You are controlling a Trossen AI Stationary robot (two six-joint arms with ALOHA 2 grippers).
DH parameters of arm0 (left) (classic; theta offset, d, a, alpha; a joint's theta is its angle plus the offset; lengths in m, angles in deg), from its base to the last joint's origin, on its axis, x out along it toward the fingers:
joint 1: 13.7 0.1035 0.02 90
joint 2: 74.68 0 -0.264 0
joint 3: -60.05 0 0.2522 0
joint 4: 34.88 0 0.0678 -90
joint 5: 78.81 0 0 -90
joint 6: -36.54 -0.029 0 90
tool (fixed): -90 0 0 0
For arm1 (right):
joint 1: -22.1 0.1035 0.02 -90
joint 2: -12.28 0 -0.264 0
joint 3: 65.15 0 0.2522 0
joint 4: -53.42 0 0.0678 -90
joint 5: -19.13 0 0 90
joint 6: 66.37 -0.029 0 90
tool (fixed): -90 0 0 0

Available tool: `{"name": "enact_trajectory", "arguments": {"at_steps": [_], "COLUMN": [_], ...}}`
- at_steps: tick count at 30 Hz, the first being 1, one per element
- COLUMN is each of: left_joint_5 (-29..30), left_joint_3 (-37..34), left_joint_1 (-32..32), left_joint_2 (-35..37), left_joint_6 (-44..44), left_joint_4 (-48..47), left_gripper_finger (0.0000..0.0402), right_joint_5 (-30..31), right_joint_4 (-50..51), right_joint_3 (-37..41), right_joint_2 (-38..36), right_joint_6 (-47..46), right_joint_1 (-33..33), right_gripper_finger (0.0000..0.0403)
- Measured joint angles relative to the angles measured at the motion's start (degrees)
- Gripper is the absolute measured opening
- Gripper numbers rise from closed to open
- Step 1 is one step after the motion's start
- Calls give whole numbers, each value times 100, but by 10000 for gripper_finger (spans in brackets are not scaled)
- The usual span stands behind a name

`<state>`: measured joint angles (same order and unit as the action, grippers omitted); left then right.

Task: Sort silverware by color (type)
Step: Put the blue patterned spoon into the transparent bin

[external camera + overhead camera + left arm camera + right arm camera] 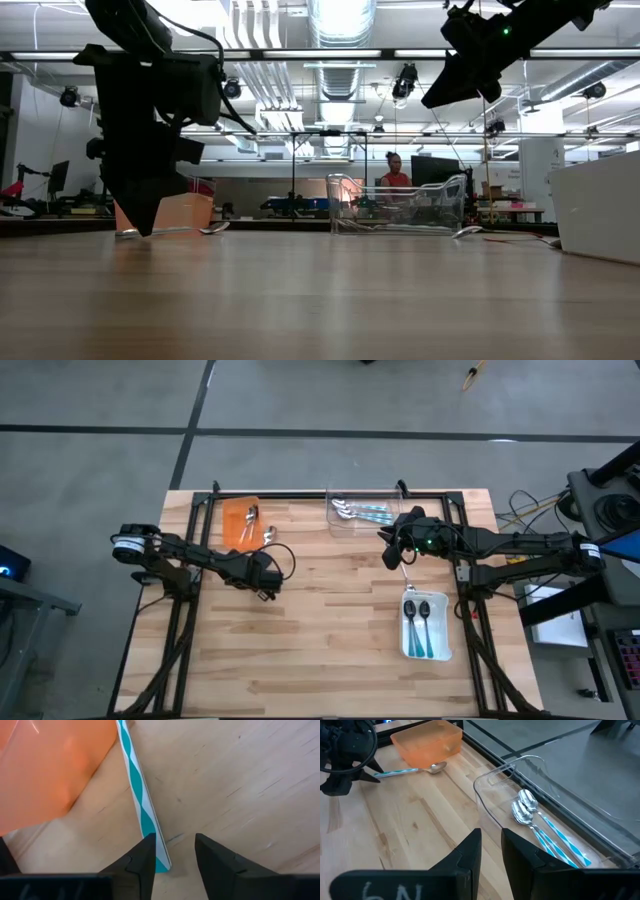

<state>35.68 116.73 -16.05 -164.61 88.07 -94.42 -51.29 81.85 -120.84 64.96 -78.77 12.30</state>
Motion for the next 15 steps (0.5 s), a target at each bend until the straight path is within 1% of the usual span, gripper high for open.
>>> {"name": "enact_trajectory", "arguments": {"at_steps": [4,8,15], "left_joint_5": [-160,-200,-314], "left_joint_3": [0,14,17], "left_joint_1": [0,0,0], "left_joint_2": [0,0,0], "left_joint_6": [0,2,4], "left_joint_4": [61,136,222], "left_gripper_finger": [97,78,75], "right_joint_5": [0,1,0], "right_joint_4": [0,0,2], "right_joint_3": [0,0,0], "right_joint_2": [0,0,0], "right_joint_6": [30,43,46], "right_joint_1": [0,0,0], "right_gripper_finger": [66,66,66]}}
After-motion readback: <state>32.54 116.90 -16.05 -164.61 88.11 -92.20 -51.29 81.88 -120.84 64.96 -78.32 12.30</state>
